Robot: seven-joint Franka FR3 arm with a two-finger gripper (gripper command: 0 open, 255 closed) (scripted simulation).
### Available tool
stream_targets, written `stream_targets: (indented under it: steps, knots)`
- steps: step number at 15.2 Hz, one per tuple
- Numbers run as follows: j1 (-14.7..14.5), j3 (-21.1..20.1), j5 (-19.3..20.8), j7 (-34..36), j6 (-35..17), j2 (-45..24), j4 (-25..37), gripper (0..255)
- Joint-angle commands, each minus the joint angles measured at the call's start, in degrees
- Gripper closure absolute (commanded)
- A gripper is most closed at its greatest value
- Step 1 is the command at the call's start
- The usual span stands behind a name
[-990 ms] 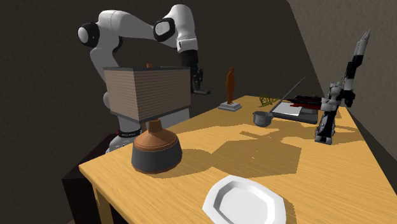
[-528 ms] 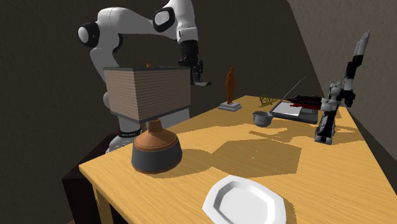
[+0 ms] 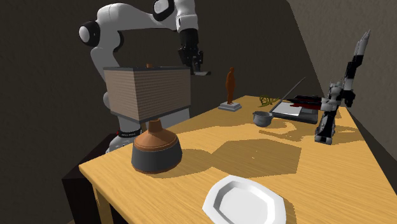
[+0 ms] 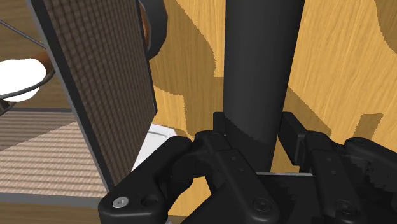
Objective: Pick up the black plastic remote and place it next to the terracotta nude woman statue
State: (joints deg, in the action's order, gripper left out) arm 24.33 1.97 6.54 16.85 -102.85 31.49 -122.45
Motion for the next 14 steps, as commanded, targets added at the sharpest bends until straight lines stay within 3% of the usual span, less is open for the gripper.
stream_targets:
  steps: [1, 14]
  knots:
    - [-0.01, -0.05, -0.06, -0.12, 1.53, -0.3, 1.83, 255]
    - [-0.04, -0.27, -0.36, -1.01, 11.18, -3.93, 15.14, 255]
